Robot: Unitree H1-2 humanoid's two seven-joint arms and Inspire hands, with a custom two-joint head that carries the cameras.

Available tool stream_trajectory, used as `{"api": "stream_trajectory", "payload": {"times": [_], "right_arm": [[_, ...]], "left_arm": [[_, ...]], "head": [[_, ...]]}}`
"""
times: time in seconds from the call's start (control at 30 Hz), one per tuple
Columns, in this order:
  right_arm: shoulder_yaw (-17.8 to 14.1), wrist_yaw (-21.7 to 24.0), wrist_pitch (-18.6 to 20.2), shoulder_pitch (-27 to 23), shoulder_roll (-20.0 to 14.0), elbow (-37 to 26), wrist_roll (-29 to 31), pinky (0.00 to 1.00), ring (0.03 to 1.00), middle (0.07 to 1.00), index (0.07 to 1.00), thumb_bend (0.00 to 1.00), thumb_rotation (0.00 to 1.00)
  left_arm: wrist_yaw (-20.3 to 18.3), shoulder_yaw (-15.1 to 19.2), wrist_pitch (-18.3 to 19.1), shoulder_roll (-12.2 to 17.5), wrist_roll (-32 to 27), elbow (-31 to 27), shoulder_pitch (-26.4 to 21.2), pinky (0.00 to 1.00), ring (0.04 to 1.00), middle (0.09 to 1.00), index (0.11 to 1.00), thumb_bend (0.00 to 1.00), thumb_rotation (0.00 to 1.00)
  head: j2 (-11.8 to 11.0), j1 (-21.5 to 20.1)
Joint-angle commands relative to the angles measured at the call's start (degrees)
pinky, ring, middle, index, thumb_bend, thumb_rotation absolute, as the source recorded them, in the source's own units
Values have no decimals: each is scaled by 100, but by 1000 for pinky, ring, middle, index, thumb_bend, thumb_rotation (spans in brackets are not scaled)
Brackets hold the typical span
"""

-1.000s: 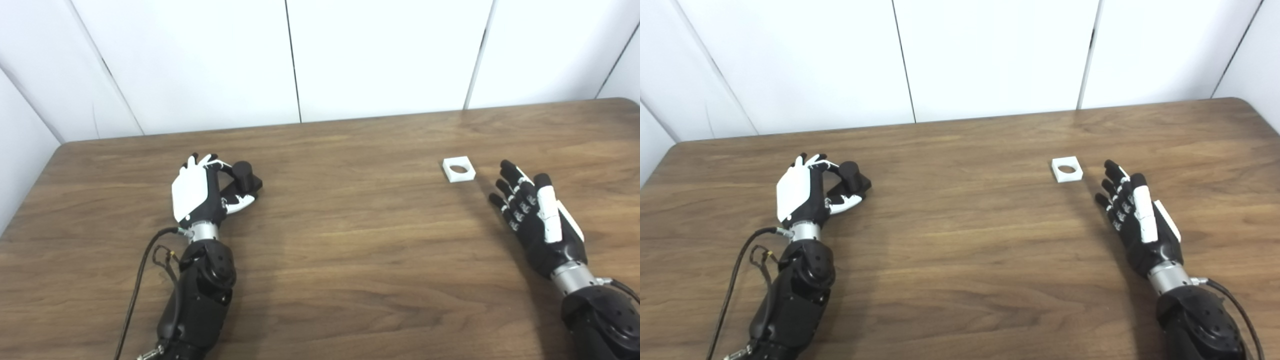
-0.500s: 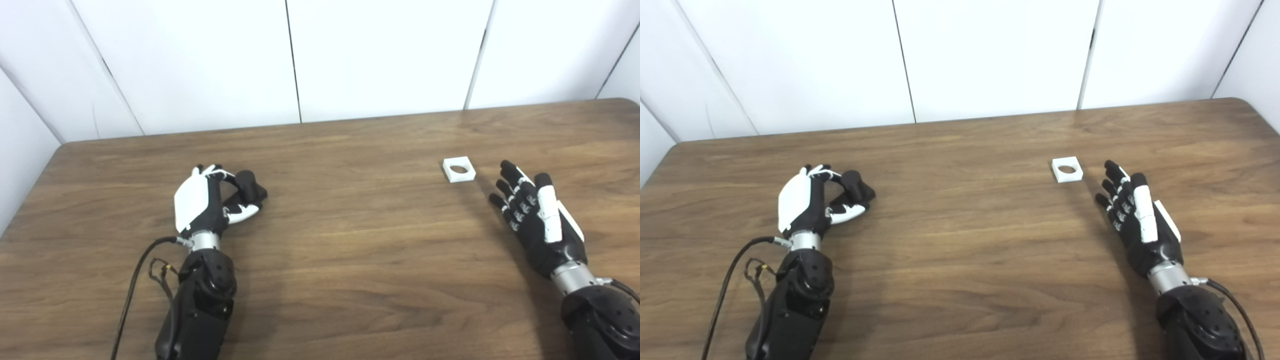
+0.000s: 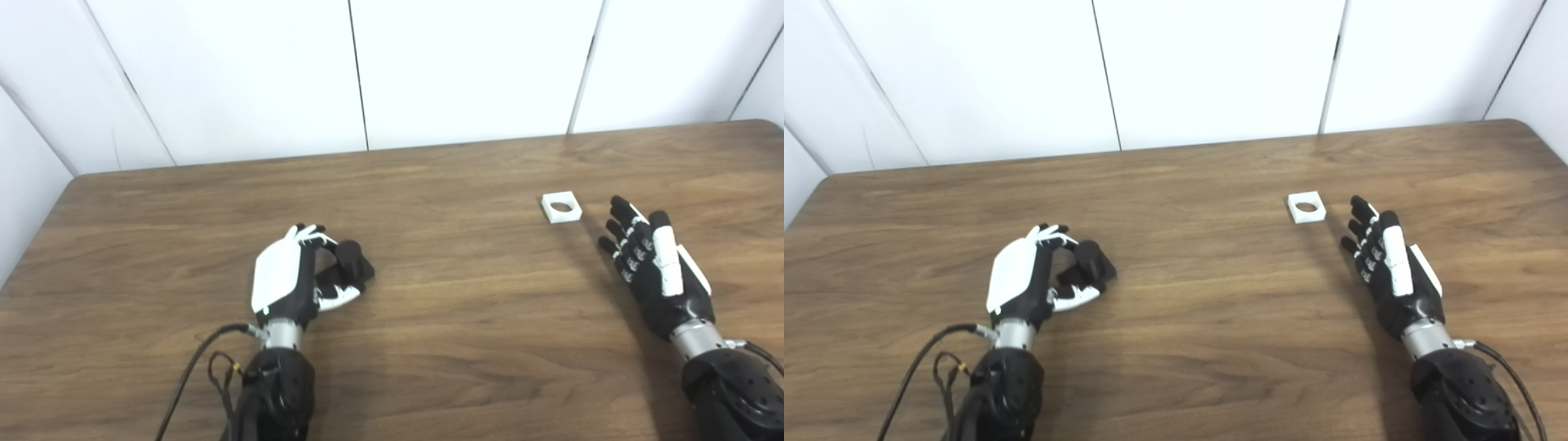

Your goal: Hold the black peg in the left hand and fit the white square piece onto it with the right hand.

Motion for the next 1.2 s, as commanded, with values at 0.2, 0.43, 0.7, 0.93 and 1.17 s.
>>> {"api": "stream_trajectory", "payload": {"times": [0.2, 0.43, 0.7, 0.93, 1.17], "right_arm": [[22, -15, 26, -112, 9, -129, 10, 1000, 1000, 993, 940, 672, 948], [22, -71, 124, -107, 23, -201, -29, 1000, 1000, 989, 939, 680, 946], [50, -66, 98, -97, 17, -206, -84, 1000, 1000, 993, 946, 677, 957], [16, -55, 141, -62, 0, -268, -32, 997, 1000, 986, 941, 669, 949], [-13, 14, 103, -93, -79, -218, 21, 1000, 1000, 990, 939, 650, 951]], "left_arm": [[-515, -428, 20, -222, 285, -554, 432, 838, 959, 882, 491, 517, 70], [-545, -653, -271, -386, 308, -689, 748, 856, 967, 881, 491, 517, 70], [-658, -933, -369, -523, 399, -878, 1048, 884, 973, 892, 492, 515, 71], [-708, -954, -449, -569, 388, -940, 1221, 874, 981, 898, 492, 515, 70], [-646, -874, -537, -546, 402, -887, 1328, 885, 980, 894, 492, 515, 67]], "head": [[25, -12], [34, -18], [56, -23], [82, -31], [92, -6]]}}
